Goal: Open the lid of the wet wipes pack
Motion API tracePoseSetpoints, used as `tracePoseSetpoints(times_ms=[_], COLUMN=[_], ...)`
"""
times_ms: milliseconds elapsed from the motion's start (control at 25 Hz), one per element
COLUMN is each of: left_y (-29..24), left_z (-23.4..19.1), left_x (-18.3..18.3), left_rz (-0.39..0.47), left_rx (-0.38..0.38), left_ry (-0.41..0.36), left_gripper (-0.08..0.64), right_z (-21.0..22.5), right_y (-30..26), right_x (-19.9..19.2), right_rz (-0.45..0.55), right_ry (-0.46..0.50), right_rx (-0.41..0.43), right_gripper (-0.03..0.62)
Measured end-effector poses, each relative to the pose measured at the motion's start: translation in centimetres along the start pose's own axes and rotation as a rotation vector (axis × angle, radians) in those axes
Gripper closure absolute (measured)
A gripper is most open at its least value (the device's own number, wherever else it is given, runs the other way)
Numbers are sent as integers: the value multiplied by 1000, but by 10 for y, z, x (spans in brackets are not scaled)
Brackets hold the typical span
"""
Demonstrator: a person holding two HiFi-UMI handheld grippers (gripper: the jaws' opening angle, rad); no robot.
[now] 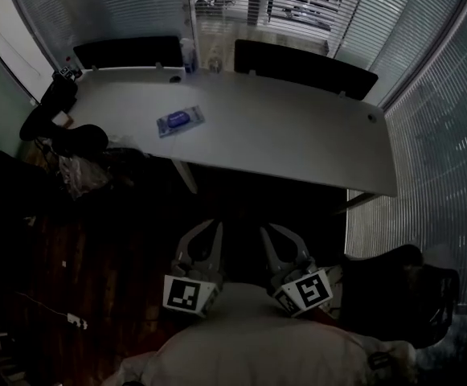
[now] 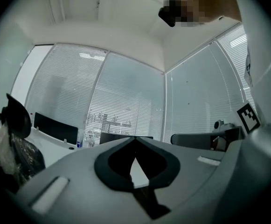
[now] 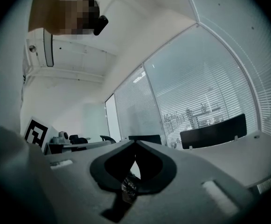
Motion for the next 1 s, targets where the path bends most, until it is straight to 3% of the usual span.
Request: tracePoseSetpoints(times_ms=[600,1000], left_y=[-76,-122], left_z=[-195,-289], left_x=[56,103], left_rz=[13,31], left_rx=[136,139], left_ry=[31,32], left_gripper=[557,557], right_z=[2,0], right_y=[-222,-337], right_x=[-7,10], right_rz=[-68,-54], right_ry=[35,85], right_rx=[76,76], right_gripper=[592,592])
Point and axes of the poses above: the fingertips, and each gripper's own axes: y backward along the fingers, z to its right, x out of its top, the point moved 6 cm from there along y, backward along the fingers, and after that the axes turned 12 degrees about y, right-handed, at the moved point
